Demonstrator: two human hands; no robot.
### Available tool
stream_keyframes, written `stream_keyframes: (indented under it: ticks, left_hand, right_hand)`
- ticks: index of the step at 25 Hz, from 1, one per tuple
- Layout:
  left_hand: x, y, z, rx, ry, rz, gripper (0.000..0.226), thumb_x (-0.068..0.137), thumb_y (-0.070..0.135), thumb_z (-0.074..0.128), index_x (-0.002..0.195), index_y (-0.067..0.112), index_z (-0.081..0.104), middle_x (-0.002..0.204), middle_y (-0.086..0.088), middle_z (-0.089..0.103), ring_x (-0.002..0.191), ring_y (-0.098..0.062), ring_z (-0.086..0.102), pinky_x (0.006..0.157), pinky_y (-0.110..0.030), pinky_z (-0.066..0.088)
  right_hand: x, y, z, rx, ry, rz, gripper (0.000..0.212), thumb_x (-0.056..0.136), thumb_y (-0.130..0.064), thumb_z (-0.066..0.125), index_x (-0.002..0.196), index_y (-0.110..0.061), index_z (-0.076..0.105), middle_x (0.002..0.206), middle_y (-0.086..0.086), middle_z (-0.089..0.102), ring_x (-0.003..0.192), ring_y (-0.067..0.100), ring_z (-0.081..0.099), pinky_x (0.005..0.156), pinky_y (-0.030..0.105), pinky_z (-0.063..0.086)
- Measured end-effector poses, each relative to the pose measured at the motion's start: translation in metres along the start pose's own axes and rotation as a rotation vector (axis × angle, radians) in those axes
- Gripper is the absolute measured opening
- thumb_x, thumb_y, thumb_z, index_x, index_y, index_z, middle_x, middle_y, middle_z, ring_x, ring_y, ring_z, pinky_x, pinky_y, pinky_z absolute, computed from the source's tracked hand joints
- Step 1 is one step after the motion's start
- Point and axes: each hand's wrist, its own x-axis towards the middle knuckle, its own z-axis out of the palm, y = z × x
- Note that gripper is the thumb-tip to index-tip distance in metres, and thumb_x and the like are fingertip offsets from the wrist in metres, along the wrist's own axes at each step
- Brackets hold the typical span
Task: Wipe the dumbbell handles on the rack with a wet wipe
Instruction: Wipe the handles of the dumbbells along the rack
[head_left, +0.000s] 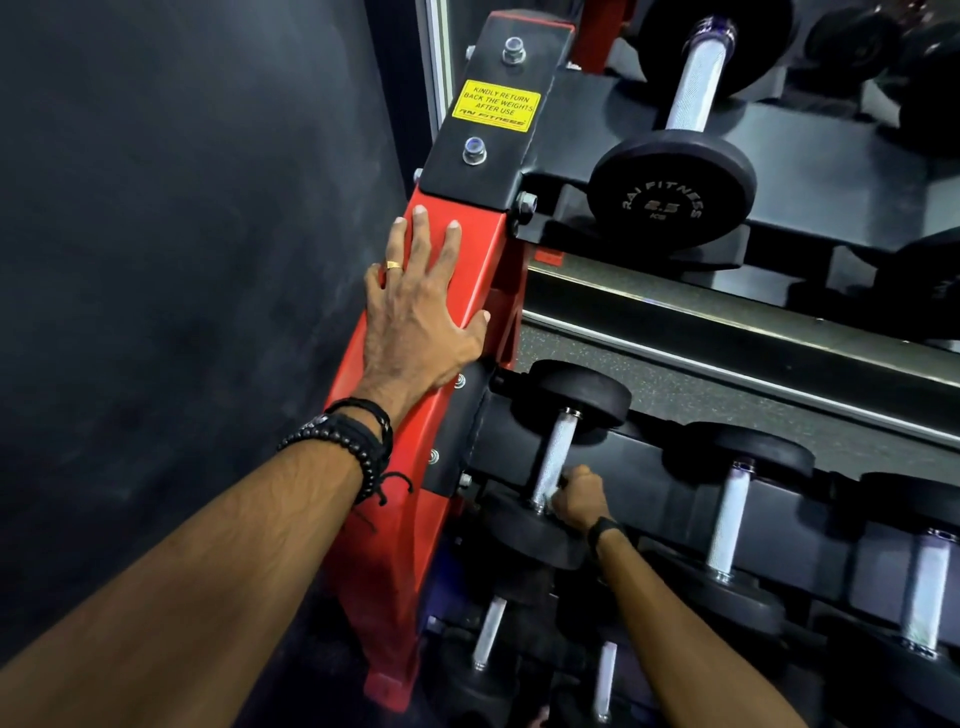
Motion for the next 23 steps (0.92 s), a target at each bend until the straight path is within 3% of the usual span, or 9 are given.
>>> stream_keyframes:
  ticks: [2,3,6,8,10,13,16,18,23]
  left_hand:
    - [0.0,0.0,0.001,0.002,0.0,-0.003,0.094,0.074,0.053,0.06,0.154,0.022,0.022,0.164,-0.008,0.008,0.151,-0.028,0.008,0.112,-0.055,0.029]
    - [0.001,0.0,0.001,0.003,0.0,-0.005,0.094,0.074,0.053,0.06,0.155,0.022,0.022,0.164,-0.008,0.008,0.151,-0.027,0.008,0.112,-0.055,0.029]
    - [0.0,0.001,-0.001,-0.007,-0.002,-0.009,0.094,0.074,0.052,0.061,0.154,0.022,0.023,0.164,-0.008,0.009,0.15,-0.028,0.008,0.111,-0.056,0.029]
    - [0.0,0.002,-0.002,-0.008,0.005,-0.006,0.094,0.074,0.052,0.061,0.154,0.022,0.023,0.164,-0.008,0.009,0.15,-0.027,0.009,0.111,-0.055,0.029]
    - [0.0,0.002,-0.002,-0.011,-0.001,-0.007,0.094,0.074,0.052,0.061,0.155,0.022,0.023,0.164,-0.008,0.009,0.151,-0.027,0.008,0.112,-0.054,0.029]
    - [0.001,0.002,-0.002,-0.005,-0.003,-0.013,0.094,0.073,0.051,0.061,0.155,0.023,0.023,0.165,-0.008,0.008,0.151,-0.027,0.008,0.112,-0.054,0.028]
    - [0.0,0.002,0.0,-0.01,-0.005,-0.015,0.095,0.073,0.052,0.061,0.155,0.023,0.022,0.165,-0.008,0.008,0.151,-0.026,0.007,0.112,-0.054,0.028]
    - [-0.001,0.002,0.0,-0.008,-0.002,-0.014,0.095,0.074,0.052,0.06,0.155,0.023,0.022,0.164,-0.008,0.009,0.151,-0.026,0.007,0.112,-0.054,0.028]
    - [0.0,0.003,-0.002,-0.002,-0.007,-0.014,0.095,0.073,0.051,0.061,0.155,0.023,0.023,0.164,-0.009,0.011,0.151,-0.027,0.009,0.112,-0.053,0.029]
  right_hand:
    - [-0.004,-0.003,0.001,0.354,-0.105,0.119,0.024,0.072,-0.002,0.056,0.093,0.008,0.064,0.059,0.007,0.064,0.055,0.025,0.059,0.05,0.028,0.043]
    - [-0.007,-0.007,0.0,0.542,-0.165,0.165,0.026,0.071,-0.01,0.059,0.089,0.007,0.064,0.052,0.006,0.062,0.047,0.021,0.053,0.046,0.025,0.038]
    - [-0.009,-0.014,-0.008,0.972,-0.377,0.265,0.04,0.082,-0.043,0.068,0.093,-0.005,0.069,0.076,0.014,0.07,0.06,0.023,0.064,0.054,0.026,0.051]
    - [-0.001,-0.018,-0.011,1.111,-0.449,0.303,0.039,0.09,-0.043,0.061,0.098,-0.005,0.067,0.084,0.018,0.07,0.067,0.026,0.069,0.066,0.037,0.06]
    - [0.01,-0.02,-0.003,1.01,-0.341,0.337,0.052,0.082,-0.046,0.07,0.103,0.0,0.064,0.089,0.019,0.07,0.068,0.028,0.068,0.063,0.036,0.059]
    - [0.01,-0.021,0.008,0.652,-0.104,0.33,0.065,0.06,-0.064,0.077,0.085,-0.006,0.062,0.08,0.015,0.069,0.06,0.024,0.062,0.051,0.027,0.048]
    - [0.008,-0.017,0.007,1.036,-0.388,0.33,0.061,0.067,-0.054,0.081,0.093,-0.002,0.064,0.079,0.014,0.068,0.061,0.024,0.064,0.058,0.032,0.054]
    - [0.01,-0.018,0.003,1.153,-0.504,0.325,0.053,0.065,-0.047,0.082,0.093,-0.004,0.066,0.08,0.009,0.068,0.055,0.019,0.063,0.056,0.031,0.056]
    - [0.007,-0.025,0.012,0.979,-0.294,0.229,0.045,0.065,-0.001,0.081,0.107,0.004,0.065,0.071,0.008,0.07,0.052,0.014,0.063,0.051,0.026,0.055]
